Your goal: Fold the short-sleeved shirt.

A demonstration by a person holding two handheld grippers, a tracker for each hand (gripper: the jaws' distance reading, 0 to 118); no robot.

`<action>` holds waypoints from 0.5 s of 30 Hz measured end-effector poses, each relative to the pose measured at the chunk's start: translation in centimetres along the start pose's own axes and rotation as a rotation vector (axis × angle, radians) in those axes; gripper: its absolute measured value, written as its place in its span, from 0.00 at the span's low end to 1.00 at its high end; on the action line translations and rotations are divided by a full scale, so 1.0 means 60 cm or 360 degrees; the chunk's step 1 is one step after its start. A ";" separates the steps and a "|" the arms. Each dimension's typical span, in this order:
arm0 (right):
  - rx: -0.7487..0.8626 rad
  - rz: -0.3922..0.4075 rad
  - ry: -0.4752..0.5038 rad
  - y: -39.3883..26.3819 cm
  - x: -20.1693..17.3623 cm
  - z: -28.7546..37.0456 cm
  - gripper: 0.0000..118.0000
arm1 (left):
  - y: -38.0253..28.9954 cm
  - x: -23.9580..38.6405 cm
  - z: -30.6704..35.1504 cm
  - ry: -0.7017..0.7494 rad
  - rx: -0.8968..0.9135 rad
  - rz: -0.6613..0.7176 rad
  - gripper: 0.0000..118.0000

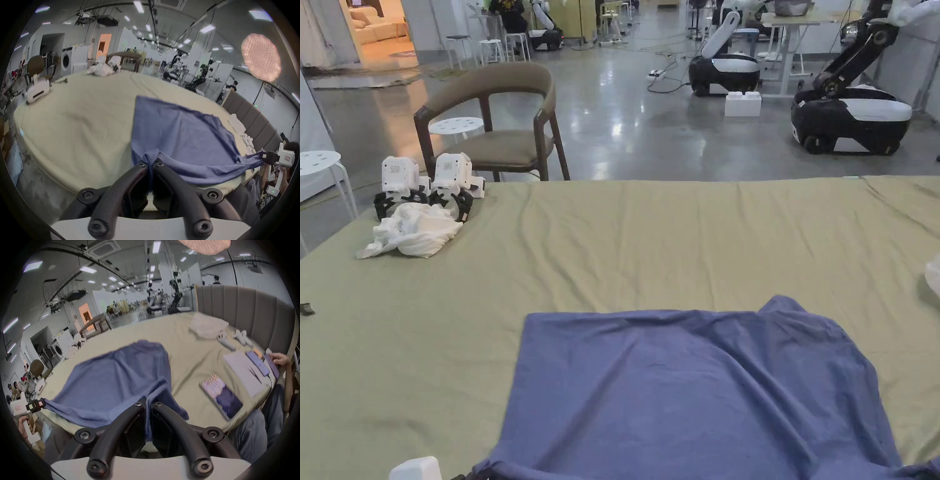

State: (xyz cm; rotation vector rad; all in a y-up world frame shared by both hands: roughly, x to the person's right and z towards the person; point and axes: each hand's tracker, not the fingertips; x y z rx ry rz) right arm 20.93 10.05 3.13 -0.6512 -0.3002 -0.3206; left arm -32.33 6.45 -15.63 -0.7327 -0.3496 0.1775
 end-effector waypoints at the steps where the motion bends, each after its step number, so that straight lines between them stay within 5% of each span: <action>1: -0.0029 0.0017 -0.0009 -0.010 0.003 -0.010 0.01 | -0.007 -0.005 -0.008 0.0012 -0.0015 0.0005 0.00; 4: -0.0070 0.0017 0.0003 -0.033 0.010 -0.031 0.03 | -0.022 -0.015 -0.028 0.0009 -0.0045 0.0035 0.02; 6: -0.0136 0.0022 0.0010 -0.044 0.028 -0.049 0.34 | -0.024 -0.018 -0.033 0.0027 -0.0067 0.0053 0.24; 8: -0.0170 0.0027 -0.0007 -0.051 0.038 -0.054 0.76 | -0.027 -0.024 -0.032 0.0064 -0.0090 0.0049 0.69; 9: -0.0173 0.0023 -0.0009 -0.053 0.042 -0.052 0.77 | -0.028 -0.027 -0.029 0.0093 -0.0098 0.0040 0.78; 15: 0.0021 -0.0032 -0.0136 -0.034 0.058 0.017 0.76 | 0.000 0.002 0.078 0.0173 0.0210 -0.0161 0.78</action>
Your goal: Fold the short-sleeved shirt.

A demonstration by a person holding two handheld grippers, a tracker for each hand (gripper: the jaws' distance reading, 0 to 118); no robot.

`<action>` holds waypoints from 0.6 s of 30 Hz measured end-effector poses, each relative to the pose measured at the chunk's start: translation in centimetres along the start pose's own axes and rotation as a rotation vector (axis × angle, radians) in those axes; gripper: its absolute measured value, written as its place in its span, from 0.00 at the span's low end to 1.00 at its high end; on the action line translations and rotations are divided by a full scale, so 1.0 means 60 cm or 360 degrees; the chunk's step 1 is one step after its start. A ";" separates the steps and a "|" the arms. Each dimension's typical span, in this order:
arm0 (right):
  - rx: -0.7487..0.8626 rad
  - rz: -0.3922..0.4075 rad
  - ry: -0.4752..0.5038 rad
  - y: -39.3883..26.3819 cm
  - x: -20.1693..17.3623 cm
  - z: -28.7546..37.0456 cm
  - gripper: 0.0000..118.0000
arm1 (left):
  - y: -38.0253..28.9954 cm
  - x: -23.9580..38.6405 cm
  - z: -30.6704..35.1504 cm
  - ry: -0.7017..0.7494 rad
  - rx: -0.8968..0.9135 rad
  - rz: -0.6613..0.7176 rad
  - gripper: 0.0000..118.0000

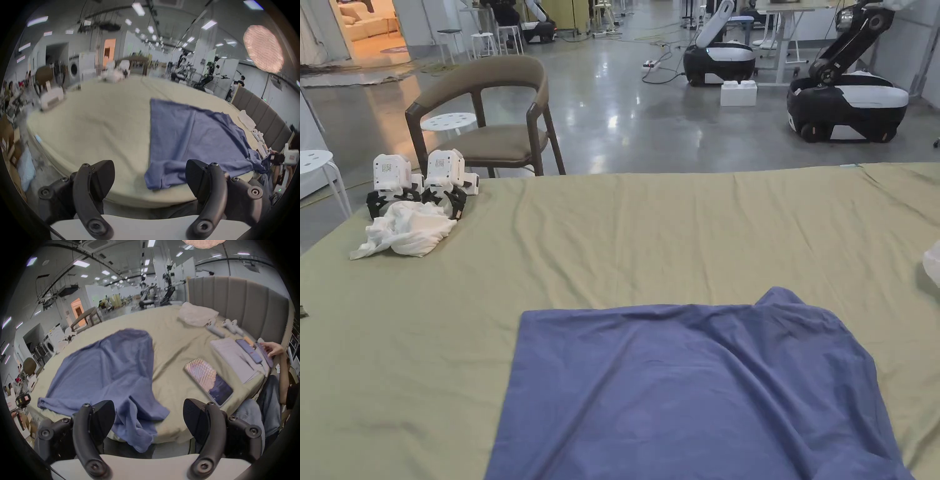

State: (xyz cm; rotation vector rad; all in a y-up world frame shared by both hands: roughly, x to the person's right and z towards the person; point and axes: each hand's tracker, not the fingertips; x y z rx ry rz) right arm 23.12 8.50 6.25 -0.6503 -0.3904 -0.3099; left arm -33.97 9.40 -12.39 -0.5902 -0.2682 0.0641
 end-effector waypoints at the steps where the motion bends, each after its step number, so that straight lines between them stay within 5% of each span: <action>1: 0.0069 -0.0003 -0.0009 0.006 -0.002 0.016 0.76 | 0.012 0.009 0.021 0.0011 0.0074 -0.0050 0.78; 8: 0.0521 0.0158 0.0221 0.043 -0.088 0.148 0.75 | 0.081 0.096 0.165 -0.0041 0.0606 -0.0159 0.77; 10: 0.0607 0.0204 0.0254 0.047 -0.115 0.174 0.70 | 0.086 0.116 0.190 -0.0063 0.0672 -0.0198 0.70; 12: 0.0649 0.0249 0.0290 0.050 -0.135 0.192 0.56 | 0.090 0.138 0.214 -0.0040 0.0773 -0.0255 0.52; 15: 0.0683 0.0283 0.0304 0.050 -0.152 0.200 0.09 | 0.095 0.159 0.236 -0.0047 0.0806 -0.0312 0.18; 18: 0.0706 0.0298 0.0358 0.053 -0.164 0.204 0.00 | 0.098 0.166 0.251 -0.0092 0.0835 -0.0317 0.00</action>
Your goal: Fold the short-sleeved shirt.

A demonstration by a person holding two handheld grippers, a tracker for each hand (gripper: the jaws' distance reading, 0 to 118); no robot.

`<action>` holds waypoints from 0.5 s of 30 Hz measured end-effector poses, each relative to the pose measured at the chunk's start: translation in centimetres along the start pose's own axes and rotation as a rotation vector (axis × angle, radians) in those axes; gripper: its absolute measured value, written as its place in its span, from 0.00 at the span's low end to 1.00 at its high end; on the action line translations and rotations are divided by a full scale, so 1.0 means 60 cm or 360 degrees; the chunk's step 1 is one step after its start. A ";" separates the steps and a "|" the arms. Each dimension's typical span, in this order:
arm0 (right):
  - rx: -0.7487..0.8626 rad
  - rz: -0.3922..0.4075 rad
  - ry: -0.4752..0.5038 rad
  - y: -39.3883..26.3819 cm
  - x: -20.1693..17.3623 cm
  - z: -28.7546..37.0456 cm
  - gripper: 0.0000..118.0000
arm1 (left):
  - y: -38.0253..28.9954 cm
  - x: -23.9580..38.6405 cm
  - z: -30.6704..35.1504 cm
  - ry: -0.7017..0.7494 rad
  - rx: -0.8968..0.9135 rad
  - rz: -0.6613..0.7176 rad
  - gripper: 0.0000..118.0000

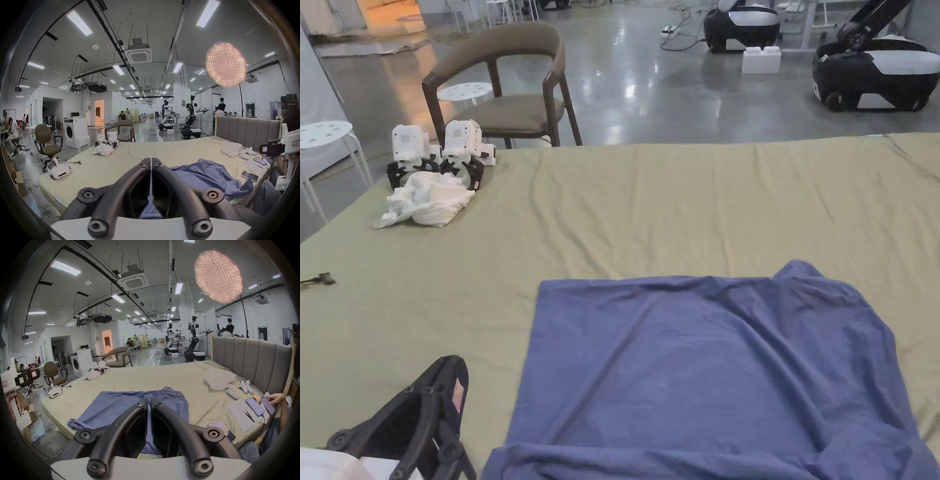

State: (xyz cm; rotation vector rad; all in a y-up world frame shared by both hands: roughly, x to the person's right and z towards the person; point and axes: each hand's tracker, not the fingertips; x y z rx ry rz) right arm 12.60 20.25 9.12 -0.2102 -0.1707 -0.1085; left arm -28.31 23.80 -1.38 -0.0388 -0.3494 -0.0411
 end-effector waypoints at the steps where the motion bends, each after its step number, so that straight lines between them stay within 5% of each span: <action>1: 0.0000 0.0009 0.0009 0.000 -0.002 -0.002 0.00 | 0.001 0.001 0.003 -0.0001 0.0003 -0.0003 0.00; 8: -0.0042 0.0001 0.0004 -0.010 -0.006 -0.013 0.00 | -0.037 -0.040 -0.031 0.0046 -0.0241 0.0091 0.00; 9: -0.0057 -0.0010 0.0002 -0.015 -0.004 -0.014 0.00 | -0.054 -0.053 -0.047 0.0039 -0.0369 0.0139 0.05; 10: -0.0071 -0.0019 -0.0002 -0.020 -0.002 -0.014 0.00 | -0.082 -0.068 -0.064 0.0030 -0.0464 0.0189 0.20; 11: -0.0094 -0.0032 -0.0006 -0.025 0.001 -0.014 0.00 | -0.112 -0.084 -0.082 0.0020 -0.0574 0.0247 0.47; 12: -0.0119 -0.0046 -0.0006 -0.027 0.002 -0.016 0.00 | -0.145 -0.099 -0.101 -0.0008 -0.0665 0.0317 0.62; 15: -0.0183 -0.0079 -0.0025 -0.040 0.013 -0.017 0.00 | -0.238 -0.127 -0.154 -0.0041 -0.0899 0.0423 0.64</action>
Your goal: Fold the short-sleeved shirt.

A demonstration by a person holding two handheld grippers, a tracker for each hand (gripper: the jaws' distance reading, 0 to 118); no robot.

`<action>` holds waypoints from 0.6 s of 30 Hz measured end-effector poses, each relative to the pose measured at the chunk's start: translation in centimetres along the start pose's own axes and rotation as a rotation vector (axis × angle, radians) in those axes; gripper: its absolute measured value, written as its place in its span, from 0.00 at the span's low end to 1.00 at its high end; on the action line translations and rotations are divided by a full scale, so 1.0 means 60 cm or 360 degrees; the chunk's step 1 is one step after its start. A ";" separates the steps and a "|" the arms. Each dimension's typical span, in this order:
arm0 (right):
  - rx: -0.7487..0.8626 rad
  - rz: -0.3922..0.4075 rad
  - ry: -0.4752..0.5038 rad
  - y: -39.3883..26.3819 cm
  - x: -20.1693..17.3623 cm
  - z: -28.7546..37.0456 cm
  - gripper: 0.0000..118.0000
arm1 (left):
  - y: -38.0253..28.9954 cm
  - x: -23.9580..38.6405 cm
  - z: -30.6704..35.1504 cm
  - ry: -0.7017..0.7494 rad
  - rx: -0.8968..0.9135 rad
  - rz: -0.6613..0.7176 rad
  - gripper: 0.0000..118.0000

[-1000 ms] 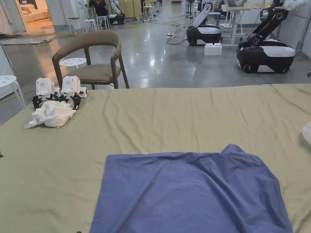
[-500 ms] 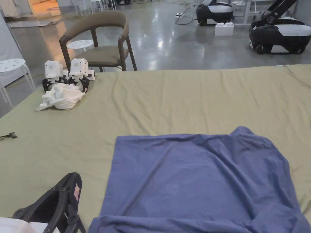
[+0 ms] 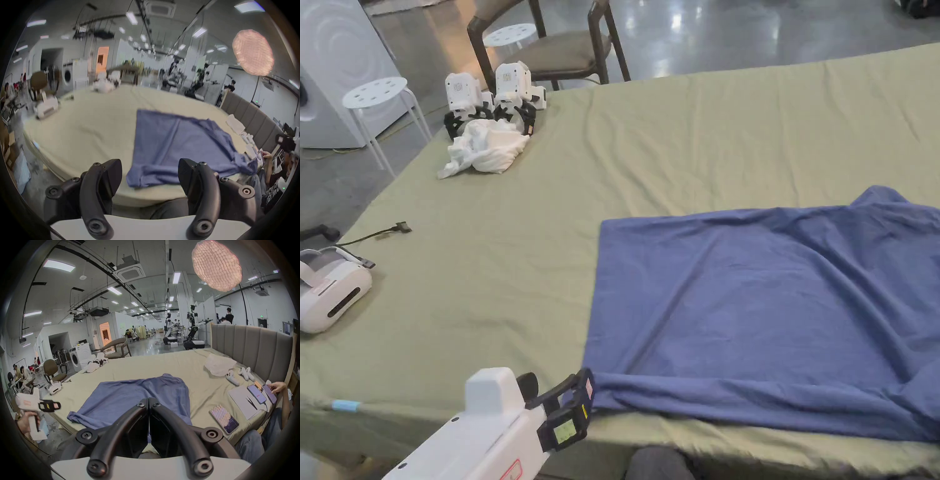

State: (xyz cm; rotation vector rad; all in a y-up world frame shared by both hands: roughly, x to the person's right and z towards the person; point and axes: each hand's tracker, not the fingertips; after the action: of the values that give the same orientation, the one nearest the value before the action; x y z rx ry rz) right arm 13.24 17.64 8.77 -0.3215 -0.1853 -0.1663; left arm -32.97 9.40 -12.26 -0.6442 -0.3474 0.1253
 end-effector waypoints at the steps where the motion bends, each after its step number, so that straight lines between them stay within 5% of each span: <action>1: -0.0013 -0.0012 -0.0010 -0.002 0.005 0.000 0.00 | -0.008 -0.008 -0.027 0.0024 -0.0054 -0.0037 0.64; 5: -0.0061 -0.0070 -0.0080 -0.011 0.026 0.006 0.00 | -0.030 -0.037 -0.116 0.0071 -0.0203 -0.0007 0.62; 7: -0.0093 -0.0073 -0.0136 -0.018 0.037 0.011 0.00 | -0.036 -0.038 -0.137 0.0077 -0.0233 -0.0005 0.45; 8: -0.0106 -0.0076 -0.0166 -0.023 0.043 0.014 0.00 | -0.038 -0.039 -0.147 0.0085 -0.0249 -0.0005 0.26; 10: -0.0147 -0.0091 -0.0196 -0.025 0.049 0.019 0.00 | -0.042 -0.036 -0.160 0.0018 -0.0268 0.0006 0.13; 16: -0.0355 -0.0229 -0.0257 -0.064 0.093 -0.007 0.00 | -0.042 -0.009 -0.170 0.0099 -0.0333 -0.0134 0.04; 17: -0.0442 -0.0272 -0.0241 -0.078 0.106 -0.024 0.14 | -0.043 -0.005 -0.171 0.0111 -0.0334 -0.0156 0.04; 18: -0.0527 -0.0294 -0.0264 -0.092 0.114 -0.043 0.39 | -0.043 -0.003 -0.172 0.0120 -0.0337 -0.0178 0.04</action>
State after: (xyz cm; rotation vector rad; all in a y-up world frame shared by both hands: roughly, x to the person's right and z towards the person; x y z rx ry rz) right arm 19.21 10.75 9.40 -0.6492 -0.3536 -0.3552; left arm -29.43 1.46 -18.43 -0.8348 -0.3258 -0.0435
